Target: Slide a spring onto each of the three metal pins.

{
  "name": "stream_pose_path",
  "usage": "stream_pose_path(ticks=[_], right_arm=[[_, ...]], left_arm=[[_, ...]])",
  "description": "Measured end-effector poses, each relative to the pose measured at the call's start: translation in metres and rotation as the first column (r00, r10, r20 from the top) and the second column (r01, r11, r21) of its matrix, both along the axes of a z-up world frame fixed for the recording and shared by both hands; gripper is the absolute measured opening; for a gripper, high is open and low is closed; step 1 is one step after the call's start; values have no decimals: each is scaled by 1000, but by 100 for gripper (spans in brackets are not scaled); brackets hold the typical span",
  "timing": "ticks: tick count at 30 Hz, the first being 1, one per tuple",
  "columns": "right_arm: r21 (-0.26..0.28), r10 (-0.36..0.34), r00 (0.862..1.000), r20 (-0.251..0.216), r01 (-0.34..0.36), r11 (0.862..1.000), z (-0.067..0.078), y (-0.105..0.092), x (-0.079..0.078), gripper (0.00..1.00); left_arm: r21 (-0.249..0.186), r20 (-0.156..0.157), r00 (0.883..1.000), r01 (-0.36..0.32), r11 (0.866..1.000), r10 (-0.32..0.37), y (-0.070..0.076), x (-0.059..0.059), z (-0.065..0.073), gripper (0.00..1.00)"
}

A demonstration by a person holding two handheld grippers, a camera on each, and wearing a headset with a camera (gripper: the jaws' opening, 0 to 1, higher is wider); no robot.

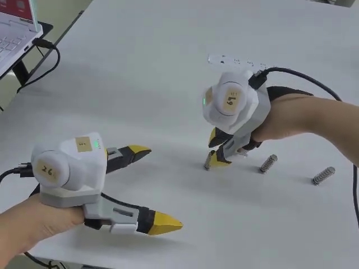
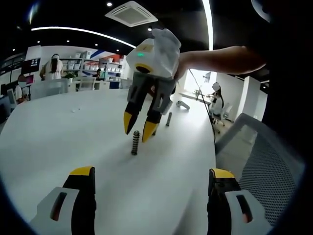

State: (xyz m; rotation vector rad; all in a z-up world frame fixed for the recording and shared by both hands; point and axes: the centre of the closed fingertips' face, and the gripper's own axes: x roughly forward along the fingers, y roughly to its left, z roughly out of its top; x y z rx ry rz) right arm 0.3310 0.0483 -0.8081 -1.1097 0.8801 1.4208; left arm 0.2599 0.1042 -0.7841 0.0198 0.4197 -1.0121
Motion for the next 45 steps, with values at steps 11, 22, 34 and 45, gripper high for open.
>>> stream_pose_path(ticks=[11, 22, 34, 45], right_arm=[[109, -77, 996, -39, 81, 991, 16, 0, -5, 26], [296, -152, 986, -65, 164, 941, 32, 1, -2, 37], [489, -208, 975, -80, 220, 844, 65, -2, -7, 49], [639, -274, 956, -101, 273, 719, 88, -18, -12, 60]], left_arm=[[-2, 11, 1000, -3, 1000, 3, -3, 6, 10, 94], [7, 21, 1000, 2, 1000, -3, -9, 11, 19, 95], [20, 36, 999, 13, 1000, -13, -19, 16, 31, 95], [20, 47, 999, 2, 1000, -3, -21, 18, 40, 95]])
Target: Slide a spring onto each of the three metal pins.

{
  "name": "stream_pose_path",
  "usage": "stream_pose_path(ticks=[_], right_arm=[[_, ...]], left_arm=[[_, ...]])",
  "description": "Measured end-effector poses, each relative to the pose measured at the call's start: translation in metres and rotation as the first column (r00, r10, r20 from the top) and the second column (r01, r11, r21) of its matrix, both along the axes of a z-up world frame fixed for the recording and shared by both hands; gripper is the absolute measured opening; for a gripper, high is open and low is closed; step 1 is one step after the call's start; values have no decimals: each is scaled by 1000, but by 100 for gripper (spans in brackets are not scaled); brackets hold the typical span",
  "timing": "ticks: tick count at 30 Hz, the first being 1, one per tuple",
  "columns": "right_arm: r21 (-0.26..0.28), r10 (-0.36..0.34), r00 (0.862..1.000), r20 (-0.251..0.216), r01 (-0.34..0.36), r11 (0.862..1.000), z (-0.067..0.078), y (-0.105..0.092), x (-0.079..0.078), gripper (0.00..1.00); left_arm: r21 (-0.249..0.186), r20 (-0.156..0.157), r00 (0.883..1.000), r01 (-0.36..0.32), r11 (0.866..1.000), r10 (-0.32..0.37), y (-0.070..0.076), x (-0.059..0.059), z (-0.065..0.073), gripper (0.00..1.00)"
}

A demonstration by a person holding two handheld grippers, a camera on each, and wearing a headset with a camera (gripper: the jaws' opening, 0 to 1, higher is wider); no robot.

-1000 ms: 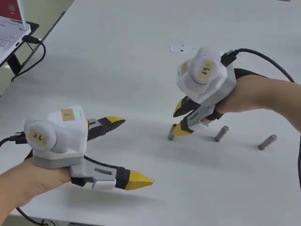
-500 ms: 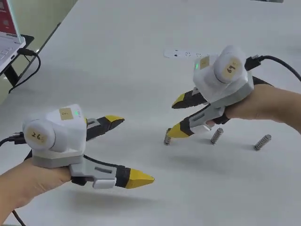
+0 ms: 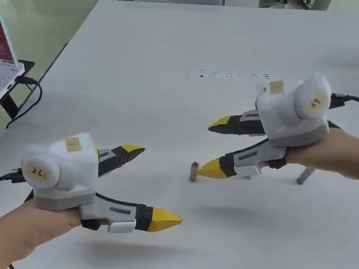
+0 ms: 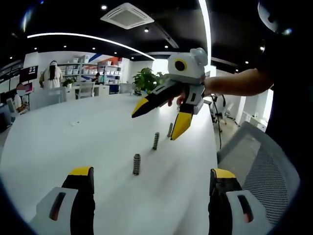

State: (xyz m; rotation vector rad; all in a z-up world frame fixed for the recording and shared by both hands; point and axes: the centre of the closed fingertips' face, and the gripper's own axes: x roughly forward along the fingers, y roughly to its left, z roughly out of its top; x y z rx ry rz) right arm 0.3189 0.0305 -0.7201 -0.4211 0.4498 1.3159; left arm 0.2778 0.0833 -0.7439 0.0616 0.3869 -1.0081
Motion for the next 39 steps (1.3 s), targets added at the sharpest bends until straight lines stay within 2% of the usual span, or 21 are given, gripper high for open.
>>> stream_pose_path(ticks=[2, 4, 7, 9, 11, 15, 18, 20, 22, 26, 30, 31, 33, 35, 36, 39], right_arm=[[30, -5, 1000, 6, 5, 1000, 5, -5, -3, 59], [90, -11, 999, 38, 8, 996, 15, -7, -6, 59], [129, -29, 999, 22, 26, 991, 19, -16, -11, 65], [129, -34, 999, 17, 31, 991, 19, -20, -16, 65], [134, -36, 999, 16, 34, 990, 19, -24, -21, 65], [147, -47, 999, -4, 47, 988, 19, -34, -30, 70], [159, -68, 998, -3, 68, 985, 22, -42, -33, 73], [172, -83, 997, 0, 82, 982, 25, -47, -34, 77], [175, -97, 995, 8, 94, 980, 27, -51, -35, 83], [186, -130, 991, 10, 126, 974, 30, -65, -33, 89], [203, -176, 984, 9, 171, 964, 32, -85, -33, 95], [205, -197, 980, -4, 194, 959, 31, -92, -32, 96], [207, -224, 975, -12, 221, 953, 29, -105, -32, 98], [202, -238, 971, -16, 236, 951, 27, -113, -33, 99], [187, -264, 964, -27, 264, 946, 22, -126, -34, 99], [167, -305, 951, -46, 308, 937, 15, -148, -37, 99]], left_arm=[[4, 2, 1000, 1, 1000, -1, -1, -1, 1, 95], [7, 4, 1000, 1, 1000, -1, -1, -1, 2, 95], [0, 6, 1000, -5, 1000, 5, -2, -1, 5, 95], [-8, 2, 1000, -1, 1000, 1, -4, -3, 6, 96], [-6, 12, 1000, -4, 1000, 4, -5, -3, 7, 96], [-12, 20, 1000, -18, 1000, 19, -7, -4, 11, 98], [-2, 31, 999, -17, 1000, 17, -11, -6, 14, 98], [-19, 42, 999, -30, 999, 31, -12, -5, 19, 98], [-19, 44, 998, -37, 999, 38, -13, -5, 21, 98], [-21, 58, 998, -38, 999, 39, -18, -6, 26, 98], [-16, 68, 997, -37, 999, 38, -22, -8, 31, 98], [-11, 67, 997, -35, 999, 35, -23, -9, 31, 98], [15, 75, 997, -33, 999, 31, -23, -11, 30, 98], [19, 69, 997, -34, 999, 33, -22, -12, 29, 98], [18, 63, 997, -45, 999, 44, -20, -12, 28, 98], [37, 55, 997, -61, 997, 59, -16, -12, 25, 98]])
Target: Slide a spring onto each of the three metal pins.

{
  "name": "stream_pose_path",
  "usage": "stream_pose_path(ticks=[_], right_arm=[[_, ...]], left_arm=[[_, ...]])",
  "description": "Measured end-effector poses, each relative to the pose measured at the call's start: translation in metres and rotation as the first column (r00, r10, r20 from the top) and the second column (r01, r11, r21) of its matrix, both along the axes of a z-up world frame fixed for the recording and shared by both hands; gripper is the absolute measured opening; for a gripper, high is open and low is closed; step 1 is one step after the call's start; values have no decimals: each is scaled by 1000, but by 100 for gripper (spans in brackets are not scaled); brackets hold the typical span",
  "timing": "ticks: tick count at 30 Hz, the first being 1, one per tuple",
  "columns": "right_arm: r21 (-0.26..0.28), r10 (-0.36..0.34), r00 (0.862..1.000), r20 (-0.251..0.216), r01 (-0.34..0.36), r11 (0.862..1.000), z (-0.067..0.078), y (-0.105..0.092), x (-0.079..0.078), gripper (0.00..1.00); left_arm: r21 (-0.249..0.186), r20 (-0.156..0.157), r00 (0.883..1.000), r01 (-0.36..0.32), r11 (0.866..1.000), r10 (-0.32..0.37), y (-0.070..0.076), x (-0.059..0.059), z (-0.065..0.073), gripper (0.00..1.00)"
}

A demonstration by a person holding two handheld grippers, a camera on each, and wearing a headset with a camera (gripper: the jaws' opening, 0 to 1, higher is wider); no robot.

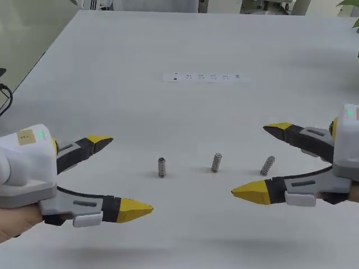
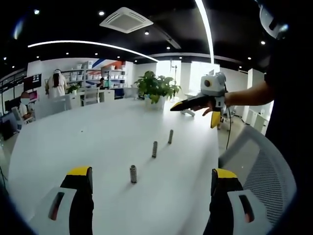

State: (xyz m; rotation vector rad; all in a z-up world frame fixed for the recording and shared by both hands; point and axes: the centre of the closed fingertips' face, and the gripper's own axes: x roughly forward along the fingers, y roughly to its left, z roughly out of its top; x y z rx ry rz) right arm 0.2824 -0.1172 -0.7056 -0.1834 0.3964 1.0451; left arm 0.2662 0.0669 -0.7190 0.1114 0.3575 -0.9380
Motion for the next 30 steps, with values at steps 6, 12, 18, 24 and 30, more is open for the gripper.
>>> stream_pose_path(ticks=[6, 12, 18, 24, 30], right_arm=[[-23, -71, 997, -34, 70, 997, -11, -43, -6, 99], [-78, -117, 990, -79, 111, 991, -25, -70, -13, 99], [-183, -132, 984, -116, 109, 977, -49, -85, -22, 99], [-293, -131, 982, -136, 86, 952, -78, -92, -32, 99], [-293, -158, 979, -126, 115, 949, -76, -93, -25, 96]], left_arm=[[39, -10, 1000, -20, 999, 21, 6, -3, -6, 98], [75, -30, 999, -39, 996, 42, 9, -5, -12, 98], [157, -88, 995, -23, 987, 37, 15, -16, -28, 98], [183, -111, 993, -26, 983, 47, 21, -27, -40, 98], [220, -119, 992, -21, 975, 48, 28, -33, -46, 96]])
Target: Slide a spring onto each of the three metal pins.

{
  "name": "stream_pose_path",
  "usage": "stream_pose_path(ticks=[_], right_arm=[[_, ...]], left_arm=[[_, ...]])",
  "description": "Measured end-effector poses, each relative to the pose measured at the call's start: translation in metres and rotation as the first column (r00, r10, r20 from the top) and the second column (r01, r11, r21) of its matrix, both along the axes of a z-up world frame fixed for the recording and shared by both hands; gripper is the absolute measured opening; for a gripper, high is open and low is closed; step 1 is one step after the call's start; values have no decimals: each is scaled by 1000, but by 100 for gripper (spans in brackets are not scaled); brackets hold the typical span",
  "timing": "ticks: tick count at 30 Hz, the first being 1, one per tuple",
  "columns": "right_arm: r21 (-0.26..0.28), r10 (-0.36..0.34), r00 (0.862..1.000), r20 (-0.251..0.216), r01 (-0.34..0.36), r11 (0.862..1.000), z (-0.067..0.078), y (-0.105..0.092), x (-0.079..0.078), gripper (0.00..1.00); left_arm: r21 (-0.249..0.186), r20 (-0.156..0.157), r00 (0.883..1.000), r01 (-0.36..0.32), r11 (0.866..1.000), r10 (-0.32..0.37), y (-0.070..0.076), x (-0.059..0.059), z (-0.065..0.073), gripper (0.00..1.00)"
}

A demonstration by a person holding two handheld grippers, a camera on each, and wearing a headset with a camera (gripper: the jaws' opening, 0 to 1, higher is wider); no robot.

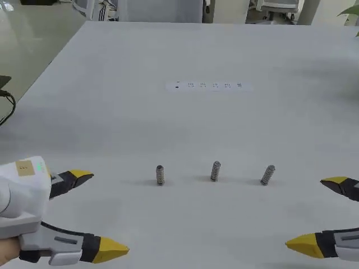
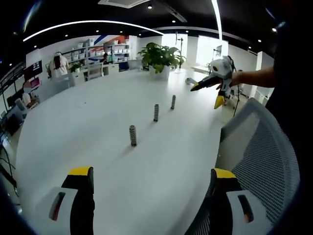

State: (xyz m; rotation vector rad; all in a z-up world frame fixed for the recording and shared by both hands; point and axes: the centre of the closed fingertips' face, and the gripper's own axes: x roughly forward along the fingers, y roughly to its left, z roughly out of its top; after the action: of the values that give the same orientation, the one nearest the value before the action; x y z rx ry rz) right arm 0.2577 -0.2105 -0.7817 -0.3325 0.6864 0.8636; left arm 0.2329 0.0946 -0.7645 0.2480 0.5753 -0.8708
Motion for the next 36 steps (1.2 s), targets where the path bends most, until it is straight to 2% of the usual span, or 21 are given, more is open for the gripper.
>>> stream_pose_path(ticks=[2, 6, 11, 14, 21, 36], right_arm=[[-5, -4, 1000, -6, 4, 1000, -1, -1, 4, 98], [-11, -3, 1000, 4, 3, 1000, 1, -4, 5, 99], [0, -12, 1000, 5, 12, 1000, 2, -6, 8, 99], [-4, 2, 1000, -7, -3, 1000, 0, -4, 5, 99], [-5, 2, 1000, 13, -1, 1000, 4, -4, 13, 99], [-8, -18, 1000, 19, 19, 1000, 7, -9, 19, 99]], left_arm=[[-23, 1, 1000, -17, 1000, 17, -1, 4, 4, 96], [-30, 13, 1000, -10, 1000, 11, -6, 12, 8, 97], [-34, 11, 1000, -6, 999, 6, -9, 19, 6, 98], [-40, 5, 1000, -4, 999, 4, -11, 21, 4, 98], [-39, -3, 1000, 6, 999, -6, -12, 23, 2, 98], [-40, 7, 1000, 7, 999, -7, -11, 24, 4, 98]])
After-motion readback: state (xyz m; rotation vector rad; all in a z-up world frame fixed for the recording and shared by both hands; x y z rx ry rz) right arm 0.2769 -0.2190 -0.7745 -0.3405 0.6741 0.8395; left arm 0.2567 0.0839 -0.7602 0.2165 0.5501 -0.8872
